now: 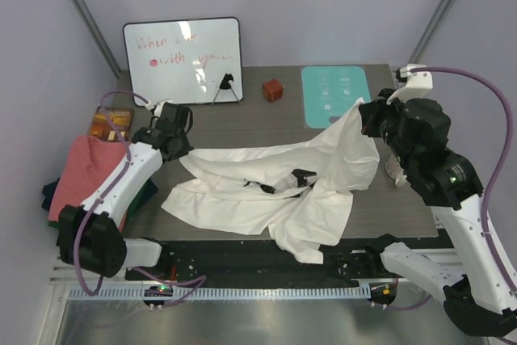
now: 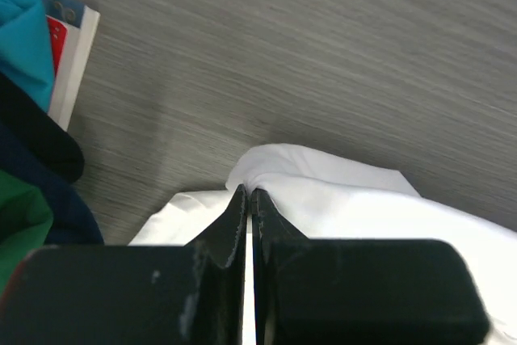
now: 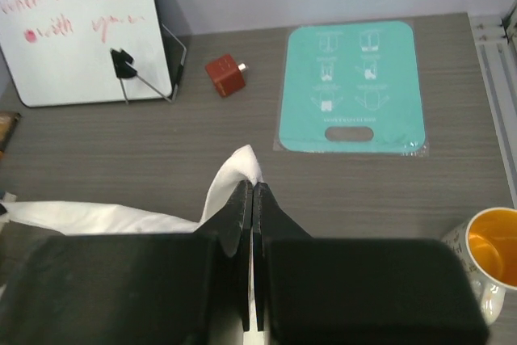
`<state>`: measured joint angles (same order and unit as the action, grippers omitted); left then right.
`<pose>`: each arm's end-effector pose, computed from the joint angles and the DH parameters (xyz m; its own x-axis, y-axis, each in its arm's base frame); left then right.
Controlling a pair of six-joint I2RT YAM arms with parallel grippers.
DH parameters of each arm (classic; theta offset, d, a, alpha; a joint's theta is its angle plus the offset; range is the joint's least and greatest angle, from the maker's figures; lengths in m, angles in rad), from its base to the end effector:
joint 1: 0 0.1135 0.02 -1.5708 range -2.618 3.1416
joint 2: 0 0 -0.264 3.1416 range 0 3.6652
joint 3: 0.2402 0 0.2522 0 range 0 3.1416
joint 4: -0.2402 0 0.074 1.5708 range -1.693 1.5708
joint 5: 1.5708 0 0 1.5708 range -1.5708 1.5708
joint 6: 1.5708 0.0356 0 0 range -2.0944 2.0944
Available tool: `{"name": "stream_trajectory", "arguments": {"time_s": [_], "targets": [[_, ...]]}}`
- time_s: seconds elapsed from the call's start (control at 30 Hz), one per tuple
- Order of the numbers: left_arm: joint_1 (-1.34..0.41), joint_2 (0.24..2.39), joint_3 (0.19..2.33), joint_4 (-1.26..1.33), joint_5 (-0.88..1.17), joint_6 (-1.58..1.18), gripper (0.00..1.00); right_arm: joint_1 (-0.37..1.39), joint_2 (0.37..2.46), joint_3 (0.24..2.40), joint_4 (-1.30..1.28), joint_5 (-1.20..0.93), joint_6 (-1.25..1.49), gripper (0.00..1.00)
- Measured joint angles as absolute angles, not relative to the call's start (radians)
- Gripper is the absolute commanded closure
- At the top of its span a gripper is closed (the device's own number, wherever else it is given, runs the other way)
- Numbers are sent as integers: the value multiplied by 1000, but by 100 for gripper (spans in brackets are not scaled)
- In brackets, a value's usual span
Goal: Fold and stack the t-shirts
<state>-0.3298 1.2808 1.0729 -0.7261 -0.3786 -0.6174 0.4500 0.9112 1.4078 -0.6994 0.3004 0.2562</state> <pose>0.2505 -0.0718 0.2885 -0.6741 -0.3378 -0.6569 -0.3645 0.9256 -0.1019 0.1404 0.0561 0.4698 -0.2146 0.1652 -0.9626 -0.1035 0.9762 0.1906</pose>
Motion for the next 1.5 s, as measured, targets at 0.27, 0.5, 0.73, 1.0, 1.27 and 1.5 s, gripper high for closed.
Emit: {"name": "stream_trajectory", "arguments": {"time_s": [0.27, 0.5, 0.73, 1.0, 1.27, 1.5], "targets": [[-271, 1423, 1217, -723, -292, -583, 100, 448, 992, 1217, -628, 313, 242, 99], [-271, 1273, 1402, -794, -279, -536, 100, 448, 930, 1290, -640, 327, 236, 99], [-271, 989, 1637, -898, -158, -524, 100, 445, 903, 1678, -709, 209, 251, 99], [-271, 801, 1820, -1061, 3, -529, 100, 445, 839, 1934, -815, 108, 282, 99], [-270, 807, 2056, -1203, 54, -583, 100, 445, 842, 2144, -905, 15, 347, 99], [-248, 820, 1912, -1147, 90, -588, 100, 445, 844, 2043, -883, -24, 350, 99]]}}
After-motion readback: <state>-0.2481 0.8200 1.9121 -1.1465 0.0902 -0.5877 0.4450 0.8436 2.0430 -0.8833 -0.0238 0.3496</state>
